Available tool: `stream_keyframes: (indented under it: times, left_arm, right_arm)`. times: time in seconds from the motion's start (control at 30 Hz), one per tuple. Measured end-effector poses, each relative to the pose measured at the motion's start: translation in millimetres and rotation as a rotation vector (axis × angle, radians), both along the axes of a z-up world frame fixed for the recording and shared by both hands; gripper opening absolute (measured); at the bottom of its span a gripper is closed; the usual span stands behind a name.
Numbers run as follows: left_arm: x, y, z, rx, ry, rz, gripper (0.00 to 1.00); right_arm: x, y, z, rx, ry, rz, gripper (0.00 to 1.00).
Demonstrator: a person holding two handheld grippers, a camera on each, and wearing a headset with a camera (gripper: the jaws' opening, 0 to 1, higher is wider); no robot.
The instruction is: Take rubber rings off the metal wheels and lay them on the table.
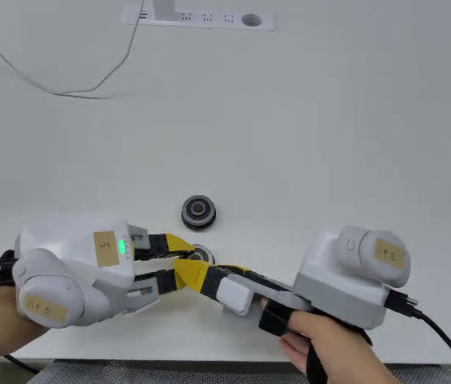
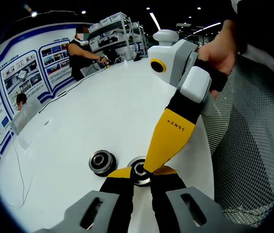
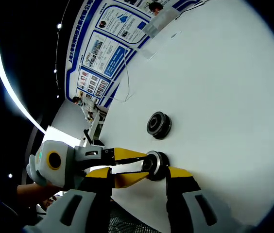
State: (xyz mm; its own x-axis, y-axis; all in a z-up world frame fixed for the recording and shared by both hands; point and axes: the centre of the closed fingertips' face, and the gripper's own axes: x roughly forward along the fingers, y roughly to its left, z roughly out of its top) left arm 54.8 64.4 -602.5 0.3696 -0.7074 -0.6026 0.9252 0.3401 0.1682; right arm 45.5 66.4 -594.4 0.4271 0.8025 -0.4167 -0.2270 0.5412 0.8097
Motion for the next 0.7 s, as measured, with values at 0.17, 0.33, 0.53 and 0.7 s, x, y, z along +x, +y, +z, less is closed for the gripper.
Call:
stream_keyframes:
  times: [0.17,0.33,0.53,0.7]
  left_arm:
    - [0.1,-0.3,-0.1,0.001,0.001,0.0,0.13]
    - [0.3,-0.5,-0.1,-0.002,0.002,0.001,0.13]
    - [0.8,0.6,-1.1,-0.002,0.002,0.002,0.13]
    - [0.9,0.7,-1.3,-0.003,0.003,0.002,0.13]
  right_arm:
    - [-0.9,0.4,-0.4,-0.003,0.0,0.003,0.45]
    - [1.4,-0.1,1.7,0.007,-0.005,-0.007,0.44]
    - [2.3,-3.9,-0.7,0.015,0.009,-0.027,0.39]
    - [2.0,-4.9,-0.6,0.012,0.008,-0.028,0.37]
